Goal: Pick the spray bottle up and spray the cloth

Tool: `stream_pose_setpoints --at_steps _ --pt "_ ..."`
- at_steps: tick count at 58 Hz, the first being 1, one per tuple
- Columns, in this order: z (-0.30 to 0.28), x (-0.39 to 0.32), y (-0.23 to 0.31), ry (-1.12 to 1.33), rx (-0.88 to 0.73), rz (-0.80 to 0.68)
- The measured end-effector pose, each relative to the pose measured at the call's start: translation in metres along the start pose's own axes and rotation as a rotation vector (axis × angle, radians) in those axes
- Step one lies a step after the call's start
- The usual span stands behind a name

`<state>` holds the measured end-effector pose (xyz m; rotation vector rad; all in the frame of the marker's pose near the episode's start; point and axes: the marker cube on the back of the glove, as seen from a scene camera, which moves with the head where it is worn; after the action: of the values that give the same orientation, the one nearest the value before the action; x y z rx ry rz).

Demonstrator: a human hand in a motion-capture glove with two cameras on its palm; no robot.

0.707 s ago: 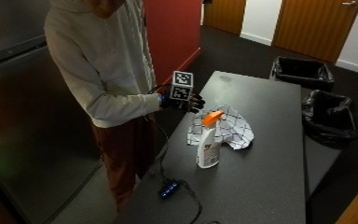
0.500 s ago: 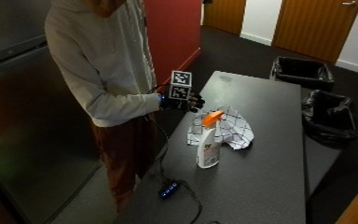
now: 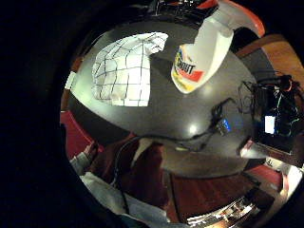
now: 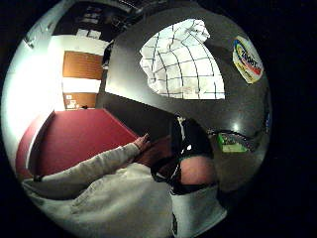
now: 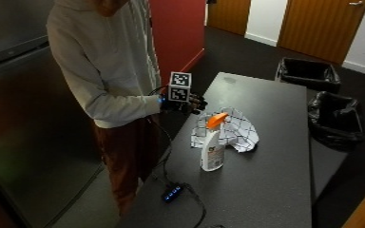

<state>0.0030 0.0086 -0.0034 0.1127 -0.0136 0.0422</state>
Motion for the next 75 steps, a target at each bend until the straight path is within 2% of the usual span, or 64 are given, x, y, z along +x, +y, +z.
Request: stream_pose_setpoints --at_steps 20,56,75 --pt "-0.012 0.019 0.015 -0.039 0.143 0.021" --pt "-0.045 0.105 0.046 -0.194 0.517 0.205" --pt "-0.042 0.140 0.046 -0.375 0.659 0.250"
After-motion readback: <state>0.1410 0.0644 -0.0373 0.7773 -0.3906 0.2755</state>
